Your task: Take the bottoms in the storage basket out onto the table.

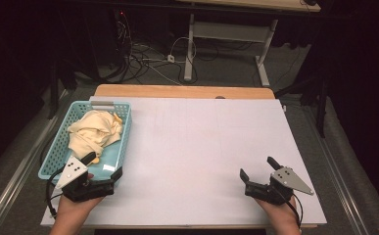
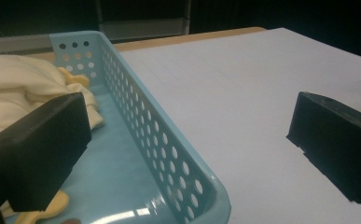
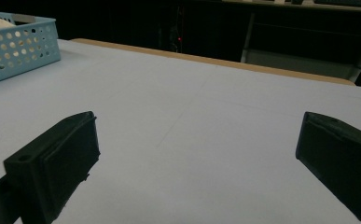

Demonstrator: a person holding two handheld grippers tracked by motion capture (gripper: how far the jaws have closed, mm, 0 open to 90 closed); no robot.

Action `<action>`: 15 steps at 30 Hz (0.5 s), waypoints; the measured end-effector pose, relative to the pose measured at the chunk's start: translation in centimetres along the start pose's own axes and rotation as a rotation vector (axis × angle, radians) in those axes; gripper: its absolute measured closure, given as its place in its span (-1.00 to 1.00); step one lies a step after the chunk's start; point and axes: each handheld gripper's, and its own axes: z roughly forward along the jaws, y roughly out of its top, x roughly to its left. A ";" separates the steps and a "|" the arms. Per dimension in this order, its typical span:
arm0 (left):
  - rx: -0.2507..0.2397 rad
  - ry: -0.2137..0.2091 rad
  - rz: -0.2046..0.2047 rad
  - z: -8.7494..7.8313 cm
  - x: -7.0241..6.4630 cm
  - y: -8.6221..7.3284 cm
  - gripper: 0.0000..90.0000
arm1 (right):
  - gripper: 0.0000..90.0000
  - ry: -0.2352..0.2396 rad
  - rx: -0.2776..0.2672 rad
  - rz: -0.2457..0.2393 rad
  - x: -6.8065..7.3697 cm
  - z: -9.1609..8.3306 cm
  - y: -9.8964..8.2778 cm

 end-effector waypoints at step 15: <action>0.029 0.007 0.007 -0.4 1.3 1.0 -1.00 | -1.00 -0.015 0.015 0.015 -0.6 0.0 -0.6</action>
